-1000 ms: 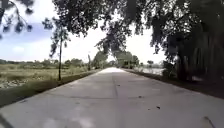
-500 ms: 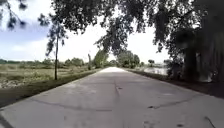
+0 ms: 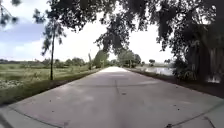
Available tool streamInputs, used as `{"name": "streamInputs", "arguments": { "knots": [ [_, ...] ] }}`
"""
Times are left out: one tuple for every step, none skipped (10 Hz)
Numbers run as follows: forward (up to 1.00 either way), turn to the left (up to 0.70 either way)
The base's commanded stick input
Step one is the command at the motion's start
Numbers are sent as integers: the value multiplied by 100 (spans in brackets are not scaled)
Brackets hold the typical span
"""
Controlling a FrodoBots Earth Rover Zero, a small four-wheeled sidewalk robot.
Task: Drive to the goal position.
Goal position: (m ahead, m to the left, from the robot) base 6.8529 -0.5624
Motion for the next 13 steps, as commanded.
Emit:
{"name": "streamInputs", "arguments": {
  "knots": [
    [85,0],
    [85,0],
    [85,0],
    [85,0],
    [85,0],
    [85,0],
    [85,0],
    [85,0],
    [85,0],
    [85,0],
    [85,0],
    [85,0],
    [85,0]
  ]
}}
